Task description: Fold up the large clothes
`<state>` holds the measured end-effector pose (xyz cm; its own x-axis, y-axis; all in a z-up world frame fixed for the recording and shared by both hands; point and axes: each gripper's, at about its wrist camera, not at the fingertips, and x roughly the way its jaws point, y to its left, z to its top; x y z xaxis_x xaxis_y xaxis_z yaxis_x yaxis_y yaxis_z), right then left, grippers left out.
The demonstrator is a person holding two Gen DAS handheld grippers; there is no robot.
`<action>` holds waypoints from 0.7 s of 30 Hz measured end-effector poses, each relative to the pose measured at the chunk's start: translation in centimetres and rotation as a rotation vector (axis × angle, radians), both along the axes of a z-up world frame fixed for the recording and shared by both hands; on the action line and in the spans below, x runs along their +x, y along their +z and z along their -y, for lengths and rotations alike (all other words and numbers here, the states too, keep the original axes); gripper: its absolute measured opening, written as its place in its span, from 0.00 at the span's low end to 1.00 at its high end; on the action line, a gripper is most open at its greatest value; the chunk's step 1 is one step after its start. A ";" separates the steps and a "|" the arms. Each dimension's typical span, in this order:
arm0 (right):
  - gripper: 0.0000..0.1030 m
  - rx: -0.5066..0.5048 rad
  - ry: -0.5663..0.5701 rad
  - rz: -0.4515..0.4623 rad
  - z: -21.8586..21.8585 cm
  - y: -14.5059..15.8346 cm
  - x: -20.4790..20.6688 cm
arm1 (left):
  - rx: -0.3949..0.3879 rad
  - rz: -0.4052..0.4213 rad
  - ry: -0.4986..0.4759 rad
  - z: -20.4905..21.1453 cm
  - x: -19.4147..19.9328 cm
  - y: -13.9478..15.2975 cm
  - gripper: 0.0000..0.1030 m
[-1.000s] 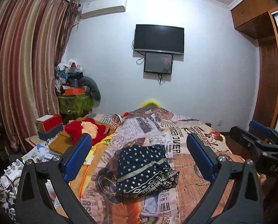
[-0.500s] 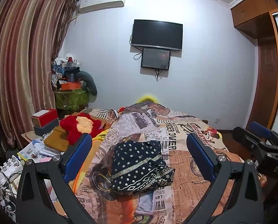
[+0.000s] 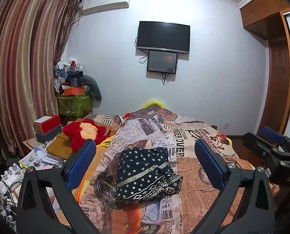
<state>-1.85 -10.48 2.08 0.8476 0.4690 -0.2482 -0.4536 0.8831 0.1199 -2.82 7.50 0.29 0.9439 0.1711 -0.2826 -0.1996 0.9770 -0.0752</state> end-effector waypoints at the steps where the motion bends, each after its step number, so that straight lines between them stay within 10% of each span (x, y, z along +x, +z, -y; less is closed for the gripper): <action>1: 1.00 -0.001 0.000 0.001 0.0 0.0 0.0 | -0.001 -0.001 -0.001 0.0 0.0 0.0 0.99; 21: 1.00 -0.007 0.003 0.010 0.1 0.1 0.0 | 0.035 -0.005 -0.061 1.4 -0.3 0.3 0.99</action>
